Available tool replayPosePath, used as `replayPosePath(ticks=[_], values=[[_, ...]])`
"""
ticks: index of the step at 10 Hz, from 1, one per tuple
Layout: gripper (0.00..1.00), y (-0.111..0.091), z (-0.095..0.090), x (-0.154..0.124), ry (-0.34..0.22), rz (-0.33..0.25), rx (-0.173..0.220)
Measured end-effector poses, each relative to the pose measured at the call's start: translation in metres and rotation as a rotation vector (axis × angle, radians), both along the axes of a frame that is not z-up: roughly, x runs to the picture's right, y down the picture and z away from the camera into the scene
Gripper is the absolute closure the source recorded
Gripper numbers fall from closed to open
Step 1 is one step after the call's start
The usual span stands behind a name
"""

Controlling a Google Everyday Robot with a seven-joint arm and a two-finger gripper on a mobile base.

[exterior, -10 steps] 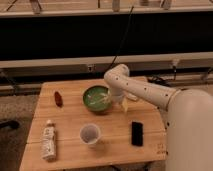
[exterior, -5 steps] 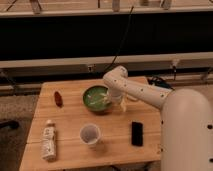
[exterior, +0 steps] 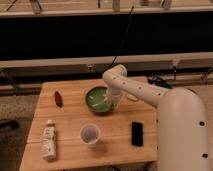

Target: Pick up the ceramic bowl

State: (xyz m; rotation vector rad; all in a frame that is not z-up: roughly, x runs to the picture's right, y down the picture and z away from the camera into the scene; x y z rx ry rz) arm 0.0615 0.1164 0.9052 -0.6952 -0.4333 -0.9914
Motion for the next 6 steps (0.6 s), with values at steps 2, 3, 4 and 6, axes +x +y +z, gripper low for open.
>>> replayPosePath(ticks=[2, 3, 4, 6], values=[[0.98, 0.004, -0.006, 0.002, -0.010, -0.002, 0.014], [1.00, 0.003, -0.012, 0.004, -0.005, -0.008, 0.037], [1.00, -0.006, -0.021, 0.007, -0.002, -0.013, 0.053], [1.00, -0.026, -0.047, 0.006, -0.013, -0.023, 0.057]])
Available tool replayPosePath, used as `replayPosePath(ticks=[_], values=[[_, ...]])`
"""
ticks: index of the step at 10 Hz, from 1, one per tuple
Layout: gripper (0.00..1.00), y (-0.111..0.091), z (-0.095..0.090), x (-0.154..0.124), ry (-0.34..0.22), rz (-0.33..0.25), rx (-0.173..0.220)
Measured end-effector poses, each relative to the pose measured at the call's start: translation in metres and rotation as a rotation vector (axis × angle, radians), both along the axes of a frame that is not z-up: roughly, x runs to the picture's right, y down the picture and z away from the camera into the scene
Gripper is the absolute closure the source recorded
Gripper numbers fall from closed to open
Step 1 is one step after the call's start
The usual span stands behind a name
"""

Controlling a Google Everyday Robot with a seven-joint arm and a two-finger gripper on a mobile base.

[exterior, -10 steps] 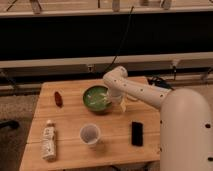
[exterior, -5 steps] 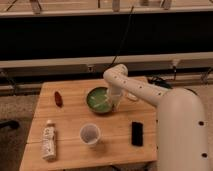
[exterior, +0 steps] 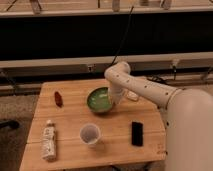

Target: Pick up the ceramic bowl

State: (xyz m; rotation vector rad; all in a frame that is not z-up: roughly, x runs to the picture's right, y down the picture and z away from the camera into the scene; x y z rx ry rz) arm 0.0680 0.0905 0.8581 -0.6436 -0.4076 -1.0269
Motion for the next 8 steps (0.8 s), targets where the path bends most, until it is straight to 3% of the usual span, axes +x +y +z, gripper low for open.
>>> replayPosePath(ticks=[4, 8], values=[[1.00, -0.025, -0.031, 0.005, -0.020, -0.008, 0.027], [1.00, -0.045, -0.038, -0.001, -0.047, -0.053, 0.048]])
